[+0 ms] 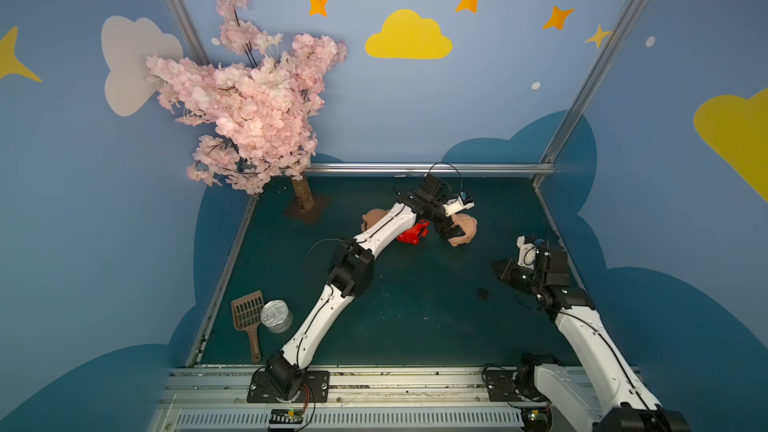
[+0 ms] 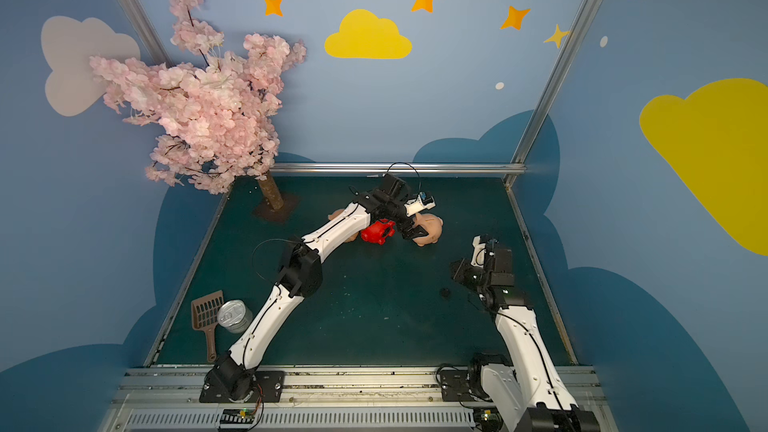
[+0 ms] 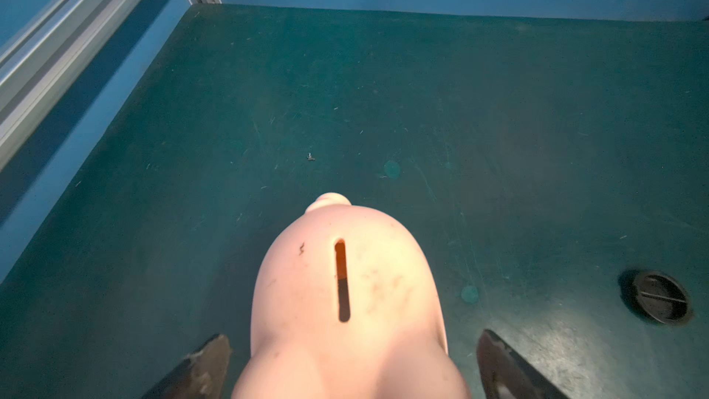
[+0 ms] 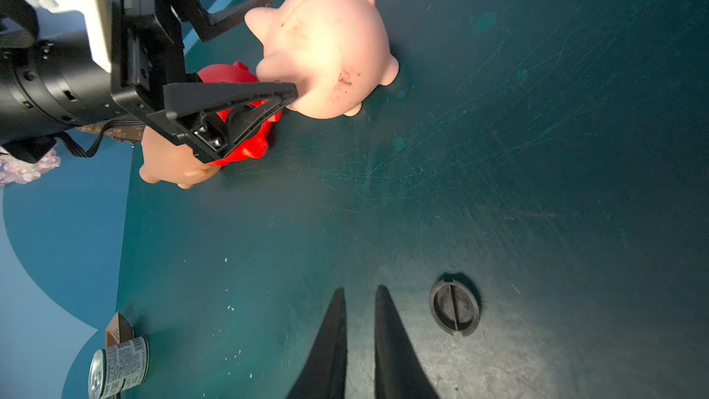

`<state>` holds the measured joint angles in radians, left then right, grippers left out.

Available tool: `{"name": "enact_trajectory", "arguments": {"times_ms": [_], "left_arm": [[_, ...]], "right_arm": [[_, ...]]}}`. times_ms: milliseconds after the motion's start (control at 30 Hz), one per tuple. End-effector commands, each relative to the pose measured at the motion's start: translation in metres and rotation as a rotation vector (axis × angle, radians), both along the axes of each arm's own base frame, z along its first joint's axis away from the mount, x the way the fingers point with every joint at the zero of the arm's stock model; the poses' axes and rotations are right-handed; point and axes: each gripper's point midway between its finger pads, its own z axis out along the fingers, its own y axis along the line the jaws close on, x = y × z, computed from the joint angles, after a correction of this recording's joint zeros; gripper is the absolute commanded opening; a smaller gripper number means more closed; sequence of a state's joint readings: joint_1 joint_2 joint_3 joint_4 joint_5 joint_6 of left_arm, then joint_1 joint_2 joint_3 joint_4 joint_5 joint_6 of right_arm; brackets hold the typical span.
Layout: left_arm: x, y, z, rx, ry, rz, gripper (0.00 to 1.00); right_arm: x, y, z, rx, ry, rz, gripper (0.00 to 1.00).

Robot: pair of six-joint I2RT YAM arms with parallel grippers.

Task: Close piggy banks
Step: Turn over the piggy bank at the center of the board.

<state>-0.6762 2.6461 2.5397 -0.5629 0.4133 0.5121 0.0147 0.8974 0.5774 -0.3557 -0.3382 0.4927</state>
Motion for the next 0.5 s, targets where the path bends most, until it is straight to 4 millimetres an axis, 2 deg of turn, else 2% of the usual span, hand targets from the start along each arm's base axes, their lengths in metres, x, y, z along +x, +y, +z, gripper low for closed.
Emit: {"name": "enact_trajectory", "arguments": {"times_ms": [0,233,467], "left_arm": [[0.007,-0.001,0.005,-0.017,-0.009,0.025,0.99],[0.000,-0.001,-0.001,-0.012,0.012,-0.007,0.99],[-0.007,-0.004,0.002,-0.022,0.017,-0.036,0.94]], "right_arm": [[0.000,0.001,-0.002,0.003,-0.001,0.011,0.16],[0.000,0.001,-0.006,0.000,0.005,0.013,0.16],[0.001,0.003,-0.009,0.009,0.018,0.023,0.16]]}}
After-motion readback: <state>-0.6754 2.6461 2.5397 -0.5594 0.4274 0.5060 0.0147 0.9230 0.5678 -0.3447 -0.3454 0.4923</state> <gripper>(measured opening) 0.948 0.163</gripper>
